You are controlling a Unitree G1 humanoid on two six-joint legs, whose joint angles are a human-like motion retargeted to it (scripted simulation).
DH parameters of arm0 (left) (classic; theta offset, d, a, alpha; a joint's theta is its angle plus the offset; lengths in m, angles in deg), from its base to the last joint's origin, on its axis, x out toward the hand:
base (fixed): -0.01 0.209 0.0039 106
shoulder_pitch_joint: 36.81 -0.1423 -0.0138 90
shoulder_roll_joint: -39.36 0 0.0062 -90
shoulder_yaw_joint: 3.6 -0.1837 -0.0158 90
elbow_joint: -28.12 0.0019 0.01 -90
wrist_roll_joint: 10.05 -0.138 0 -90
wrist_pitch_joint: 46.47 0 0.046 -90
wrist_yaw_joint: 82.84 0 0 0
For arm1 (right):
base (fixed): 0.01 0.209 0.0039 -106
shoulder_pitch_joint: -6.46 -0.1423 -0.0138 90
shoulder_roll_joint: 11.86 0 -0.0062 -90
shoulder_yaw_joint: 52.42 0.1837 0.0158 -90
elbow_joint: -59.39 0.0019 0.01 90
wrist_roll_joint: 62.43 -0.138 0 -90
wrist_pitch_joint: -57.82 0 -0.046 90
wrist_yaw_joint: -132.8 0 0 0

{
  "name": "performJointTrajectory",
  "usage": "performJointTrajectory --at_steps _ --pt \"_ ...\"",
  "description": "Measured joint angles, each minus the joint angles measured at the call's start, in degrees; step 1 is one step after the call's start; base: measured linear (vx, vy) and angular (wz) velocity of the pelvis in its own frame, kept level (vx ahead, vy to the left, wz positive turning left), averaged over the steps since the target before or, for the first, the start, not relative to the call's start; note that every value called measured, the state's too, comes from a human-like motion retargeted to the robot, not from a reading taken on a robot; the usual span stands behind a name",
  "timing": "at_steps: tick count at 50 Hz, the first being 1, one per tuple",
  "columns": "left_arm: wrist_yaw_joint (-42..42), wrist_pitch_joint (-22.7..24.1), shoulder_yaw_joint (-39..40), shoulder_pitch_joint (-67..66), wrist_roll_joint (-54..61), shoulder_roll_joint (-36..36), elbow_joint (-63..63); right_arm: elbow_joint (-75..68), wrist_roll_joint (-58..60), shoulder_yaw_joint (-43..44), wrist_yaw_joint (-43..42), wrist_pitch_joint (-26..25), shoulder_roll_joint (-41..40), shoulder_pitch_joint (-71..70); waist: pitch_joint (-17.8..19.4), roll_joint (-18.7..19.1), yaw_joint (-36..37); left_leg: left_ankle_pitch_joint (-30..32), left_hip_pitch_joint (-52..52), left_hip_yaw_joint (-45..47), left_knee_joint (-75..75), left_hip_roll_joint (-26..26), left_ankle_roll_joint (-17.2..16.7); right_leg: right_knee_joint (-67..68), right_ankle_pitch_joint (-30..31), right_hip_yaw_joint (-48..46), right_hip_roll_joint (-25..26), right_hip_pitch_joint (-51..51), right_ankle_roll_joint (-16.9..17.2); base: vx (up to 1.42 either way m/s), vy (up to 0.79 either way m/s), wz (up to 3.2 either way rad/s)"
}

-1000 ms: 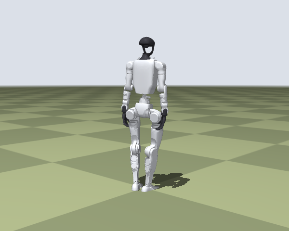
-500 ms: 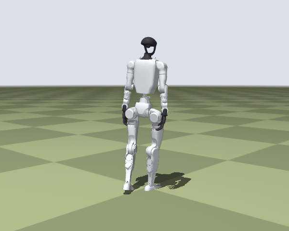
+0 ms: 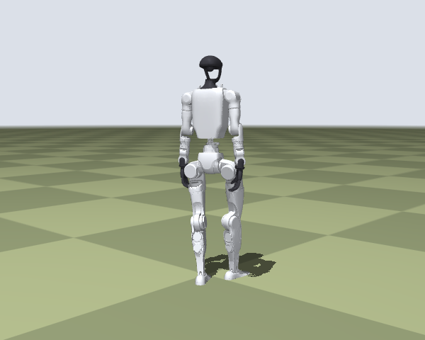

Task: In place motions

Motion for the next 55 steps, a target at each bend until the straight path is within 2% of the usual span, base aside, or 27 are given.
performJointTrajectory --at_steps 5,12,17,20,22,27,37,55 --pt "-0.05 0.08 1.05 -0.68 -0.65 0.07 0.83 0.66 0.77 -1.25 -0.15 0.20 0.14 -0.40 0.75 -0.15 -0.04 0.51 -0.51 1.41 -0.73 0.24 0.30 1.79 0.40 -0.39 -0.42 -1.26 0.11 -0.04 -0.10 -0.28" --pt "0.05 0.01 2.26 -1.44 -1.64 0.68 2.30 1.34 -0.06 -2.09 -0.28 0.81 0.01 -0.96 0.45 -0.50 4.67 0.91 -1.72 7.59 -1.10 1.78 0.38 9.24 -7.94 4.31 0.96 -0.39 0.74 -0.01 -0.08 -0.77" --pt "0.15 -0.07 2.80 -1.88 -1.91 0.96 2.81 1.23 -0.08 -2.12 -0.14 0.87 -0.17 -0.93 -0.54 0.08 4.39 1.32 -2.85 6.92 -0.66 3.15 0.27 15.07 -11.10 7.63 1.23 1.26 2.61 0.06 -0.03 0.11" --pt "0.25 -0.19 3.08 -1.87 -1.83 0.89 3.20 0.63 0.44 -2.28 -0.09 0.52 -0.15 -0.99 -0.60 0.40 -0.56 1.94 -3.41 1.53 -0.17 2.63 0.53 14.95 -10.36 4.74 1.93 2.76 2.16 0.09 0.01 1.33" --pt "0.24 -0.23 3.57 -1.89 -1.76 0.80 3.26 0.20 1.02 -2.68 -0.21 0.31 -0.05 -1.16 -0.87 -0.28 -0.47 1.97 -3.39 1.62 -0.20 1.78 0.64 13.07 -10.28 6.04 2.06 4.64 1.88 0.09 0.03 0.30" --pt "0.29 -0.34 3.87 -2.06 -1.54 0.52 3.23 -0.53 1.69 -2.66 -0.24 0.11 0.09 -0.87 -1.68 -1.96 0.77 2.25 -2.62 2.29 -0.84 -0.49 0.73 5.48 -11.16 4.57 1.67 7.92 -1.86 0.09 0.07 -0.03" --pt "-0.19 0.03 3.08 -1.08 -0.73 -1.15 2.08 0.01 1.24 -1.90 -0.34 -0.06 0.57 -1.76 -0.97 -0.99 0.12 3.21 -2.73 1.75 -1.18 -0.69 0.48 0.53 -8.55 2.37 2.09 9.59 -1.70 -0.02 0.07 0.06" --pt "-1.60 -0.81 3.00 -1.76 -1.33 -0.62 3.87 -1.98 1.50 -2.25 -0.09 -0.38 0.75 -0.82 -0.60 -0.48 -0.30 3.53 -2.85 2.45 -1.12 0.52 -0.38 0.52 -8.25 3.00 2.91 8.88 -2.44 0.00 0.00 0.00"
